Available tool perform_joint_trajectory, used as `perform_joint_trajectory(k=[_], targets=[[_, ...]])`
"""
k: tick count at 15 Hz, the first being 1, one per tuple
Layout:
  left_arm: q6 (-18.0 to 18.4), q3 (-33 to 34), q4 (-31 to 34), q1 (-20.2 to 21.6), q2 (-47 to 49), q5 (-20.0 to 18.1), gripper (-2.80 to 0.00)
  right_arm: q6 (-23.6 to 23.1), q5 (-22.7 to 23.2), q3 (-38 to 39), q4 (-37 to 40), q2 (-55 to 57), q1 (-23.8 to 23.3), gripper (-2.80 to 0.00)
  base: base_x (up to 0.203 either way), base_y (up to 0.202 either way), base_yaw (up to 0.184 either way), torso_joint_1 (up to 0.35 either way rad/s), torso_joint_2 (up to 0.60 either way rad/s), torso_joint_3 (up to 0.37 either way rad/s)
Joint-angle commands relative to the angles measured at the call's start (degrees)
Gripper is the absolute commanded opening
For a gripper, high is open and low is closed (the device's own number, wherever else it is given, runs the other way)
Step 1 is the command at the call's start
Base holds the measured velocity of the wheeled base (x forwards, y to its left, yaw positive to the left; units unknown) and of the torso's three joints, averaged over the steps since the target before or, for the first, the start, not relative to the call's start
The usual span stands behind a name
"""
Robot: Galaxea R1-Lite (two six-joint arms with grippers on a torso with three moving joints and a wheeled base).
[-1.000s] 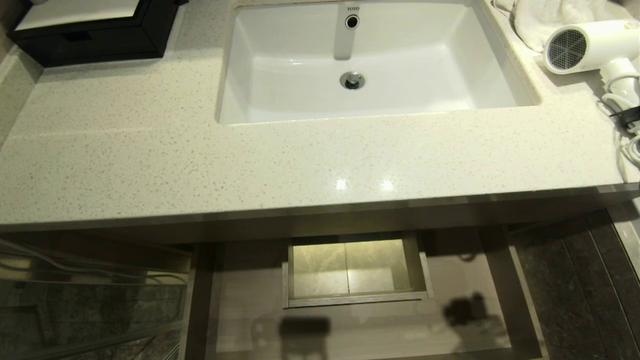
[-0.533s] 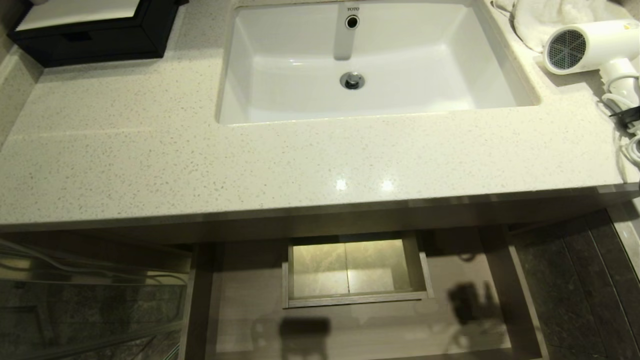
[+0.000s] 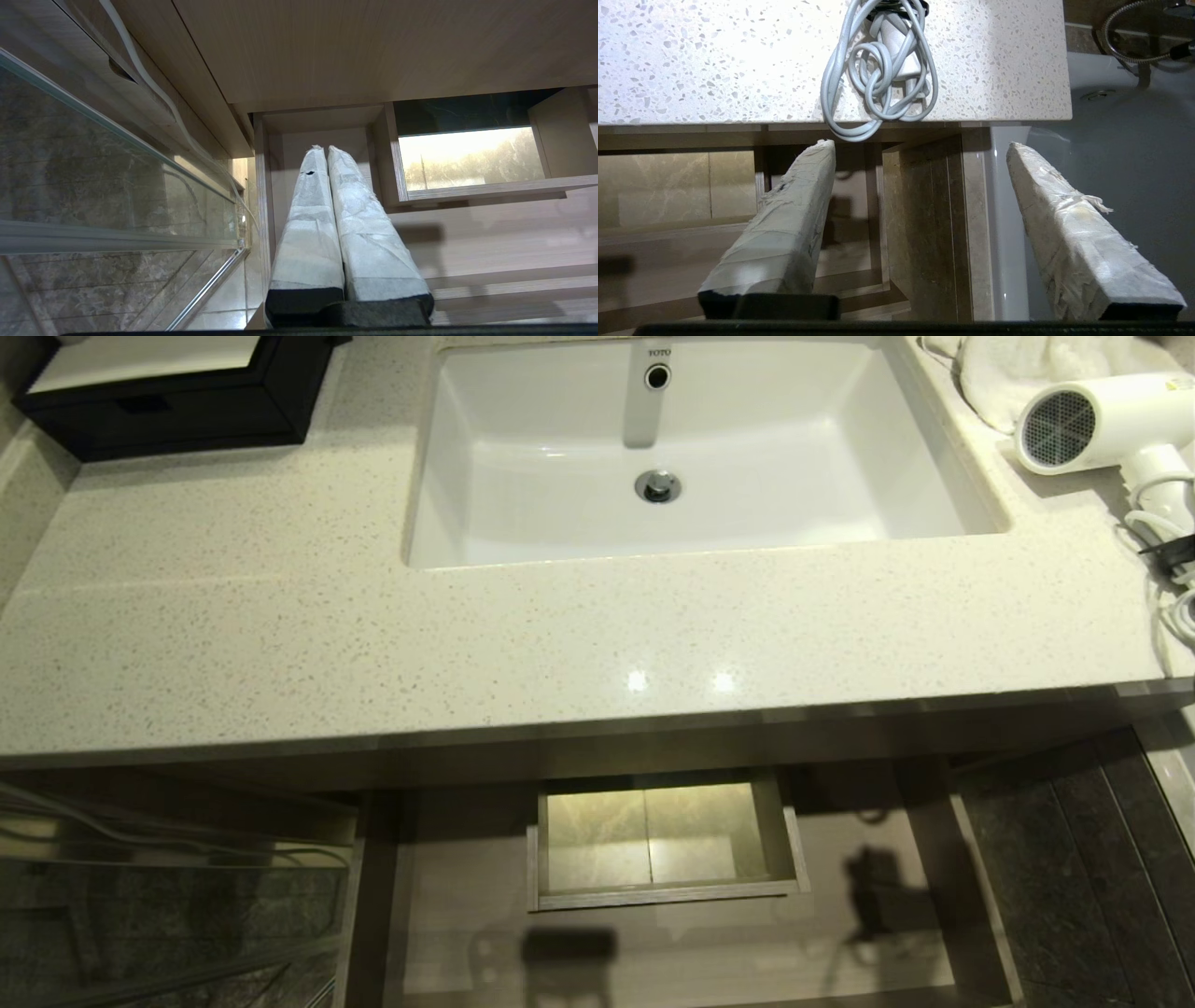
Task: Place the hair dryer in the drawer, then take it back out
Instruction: Pick up the hairdryer
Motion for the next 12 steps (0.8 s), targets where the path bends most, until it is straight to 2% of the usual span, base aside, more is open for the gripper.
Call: perform_joint_trajectory(k=[1, 10, 12], targets=[[0.0, 0.1, 0.0, 0.0, 0.0, 0.0, -2.8, -0.1, 0.0, 0.9, 0.0, -1.2, -0.3, 0.0, 0.0, 0.0, 0.0, 0.0, 0.0, 0.0], [0.0, 0.0, 0.0, 0.0, 0.0, 0.0, -2.8, 0.2, 0.0, 3.3, 0.0, -2.1, -1.0, 0.0, 0.0, 0.0, 0.0, 0.0, 0.0, 0.0], [0.0, 0.1, 0.0, 0.0, 0.0, 0.0, -2.8, 1.7, 0.1, 3.5, 0.0, -1.9, -1.0, 0.0, 0.0, 0.0, 0.0, 0.0, 0.0, 0.0]])
